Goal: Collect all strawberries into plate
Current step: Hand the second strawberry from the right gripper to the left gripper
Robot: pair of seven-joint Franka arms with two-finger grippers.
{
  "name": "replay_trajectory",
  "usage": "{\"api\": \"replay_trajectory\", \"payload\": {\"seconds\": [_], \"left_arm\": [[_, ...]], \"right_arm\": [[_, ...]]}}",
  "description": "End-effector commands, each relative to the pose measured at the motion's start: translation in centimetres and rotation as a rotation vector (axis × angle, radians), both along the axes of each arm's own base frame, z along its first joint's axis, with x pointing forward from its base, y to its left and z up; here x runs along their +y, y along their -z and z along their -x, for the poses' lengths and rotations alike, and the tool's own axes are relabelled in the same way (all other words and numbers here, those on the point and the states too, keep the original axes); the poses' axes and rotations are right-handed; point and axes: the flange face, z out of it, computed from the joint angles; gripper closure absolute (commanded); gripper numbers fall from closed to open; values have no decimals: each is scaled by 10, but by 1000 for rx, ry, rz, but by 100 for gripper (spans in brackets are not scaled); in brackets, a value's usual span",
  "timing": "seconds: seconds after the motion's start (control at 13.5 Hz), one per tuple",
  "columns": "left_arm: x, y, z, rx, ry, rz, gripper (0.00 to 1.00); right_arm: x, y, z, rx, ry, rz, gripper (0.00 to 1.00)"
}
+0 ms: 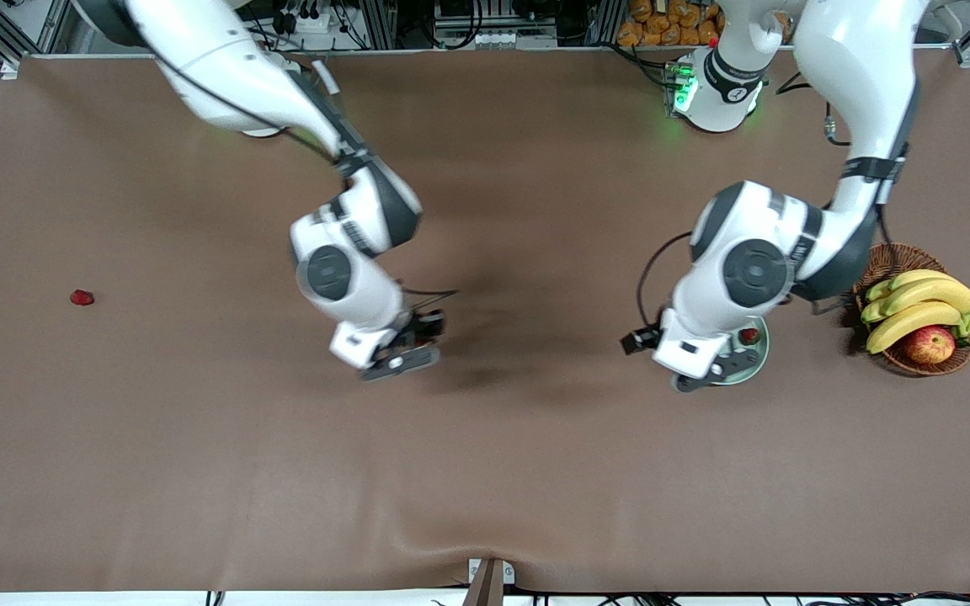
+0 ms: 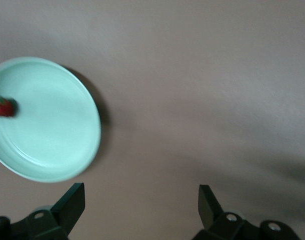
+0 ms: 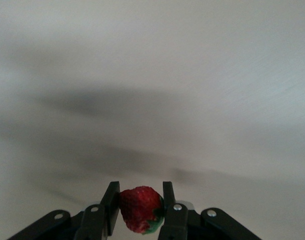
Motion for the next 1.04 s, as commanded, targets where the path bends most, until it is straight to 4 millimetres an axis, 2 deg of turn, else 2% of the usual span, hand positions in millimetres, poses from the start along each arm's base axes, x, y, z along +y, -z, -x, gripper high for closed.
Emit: {"api": "replay_trajectory", "payload": {"seconds": [0.0, 0.15, 0.22, 0.3, 0.37, 0.44, 0.52, 0.67, 0.81, 0.96], "left_arm": [[-26, -6, 1, -4, -15, 25, 0], [-47, -1, 9, 16, -46, 47, 0], [-50, 5, 9, 20, -61, 43, 0], [-54, 10, 10, 23, -58, 39, 0], [-58, 18, 10, 19, -76, 53, 0], [-71, 22, 16, 16, -106, 52, 0], [-83, 30, 22, 21, -125, 44, 0], [-95, 39, 29, 35, -128, 43, 0], [-96, 44, 29, 34, -158, 36, 0], [-119, 58, 40, 30, -191, 52, 0]], "right_arm": [[45, 20, 20, 39, 79, 8, 100], [73, 31, 39, 49, 130, 5, 100], [87, 34, 51, 45, 143, 0, 100], [96, 41, 59, 40, 146, -4, 94], [99, 42, 62, 35, 140, -4, 58], [96, 42, 61, 32, 140, 2, 1], [91, 42, 59, 39, 143, 10, 0], [78, 23, 50, 50, 154, 22, 0], [44, -14, 26, 73, 186, 51, 0], [-13, -52, -4, 88, 196, 76, 0]]}}
